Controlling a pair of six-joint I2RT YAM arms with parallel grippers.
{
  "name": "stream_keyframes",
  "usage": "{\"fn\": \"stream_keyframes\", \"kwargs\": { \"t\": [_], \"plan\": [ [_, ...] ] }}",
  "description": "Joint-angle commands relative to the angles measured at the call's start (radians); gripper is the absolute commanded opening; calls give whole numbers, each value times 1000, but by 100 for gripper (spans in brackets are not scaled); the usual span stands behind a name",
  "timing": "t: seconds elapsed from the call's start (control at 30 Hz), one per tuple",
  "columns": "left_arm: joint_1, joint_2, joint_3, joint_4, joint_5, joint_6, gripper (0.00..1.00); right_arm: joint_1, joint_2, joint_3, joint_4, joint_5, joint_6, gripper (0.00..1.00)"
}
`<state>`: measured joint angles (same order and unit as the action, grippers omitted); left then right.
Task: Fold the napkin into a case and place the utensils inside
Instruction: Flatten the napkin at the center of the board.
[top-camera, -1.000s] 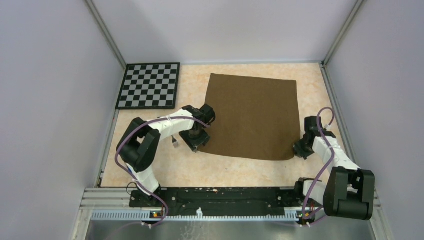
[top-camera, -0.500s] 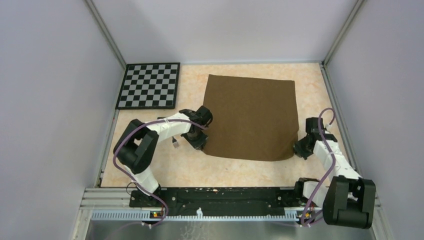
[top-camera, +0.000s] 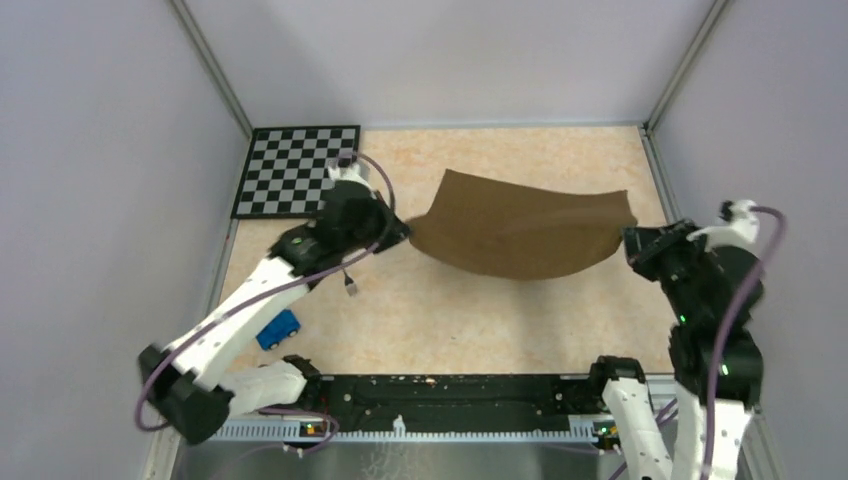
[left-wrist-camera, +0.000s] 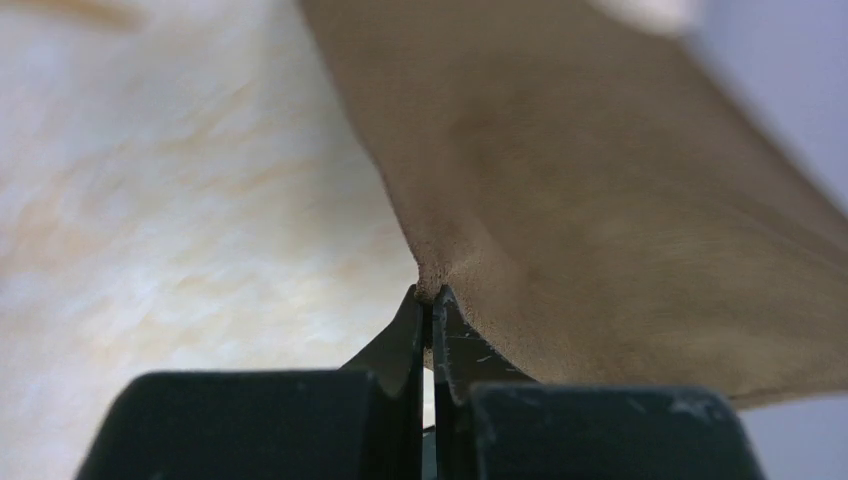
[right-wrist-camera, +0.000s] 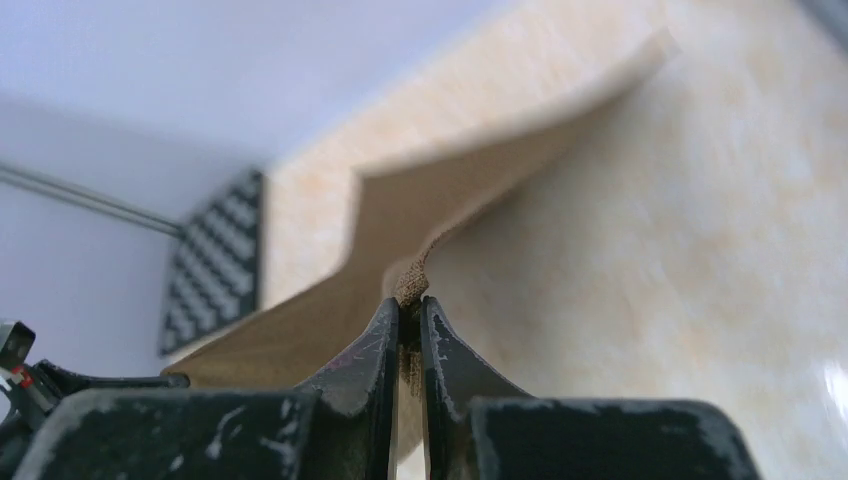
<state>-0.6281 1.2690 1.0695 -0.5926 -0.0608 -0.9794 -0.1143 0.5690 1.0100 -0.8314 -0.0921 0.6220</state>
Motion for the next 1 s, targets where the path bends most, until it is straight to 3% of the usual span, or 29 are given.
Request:
{"fn": "stream_keyframes", "kwargs": {
  "t": [0.0,0.13,0.33,0.47,0.6,0.83,0.97],
  "plan": [
    [-2,-342,65,228,155,233,0,-1,-146,255,-69,-85,-99,0],
    [-1,-469,132,327,184,295,0,-1,-182,375,-11,-33,-98,0],
    [-1,-327,294,391,127,363,0,8,-33,415,69,177,-84,0],
    [2,-123,413,401,-64,381,0,16,139,312,228,265,-82,0],
    [45,162,580,427,-139,466,0,13,387,251,415,290,-105,0],
    [200,559,717,582,1,408,0,-27,847,321,648,188,-139,0],
    [252,772,784,687,165,349,0,-37,1117,433,701,56,-156,0]
  ]
}}
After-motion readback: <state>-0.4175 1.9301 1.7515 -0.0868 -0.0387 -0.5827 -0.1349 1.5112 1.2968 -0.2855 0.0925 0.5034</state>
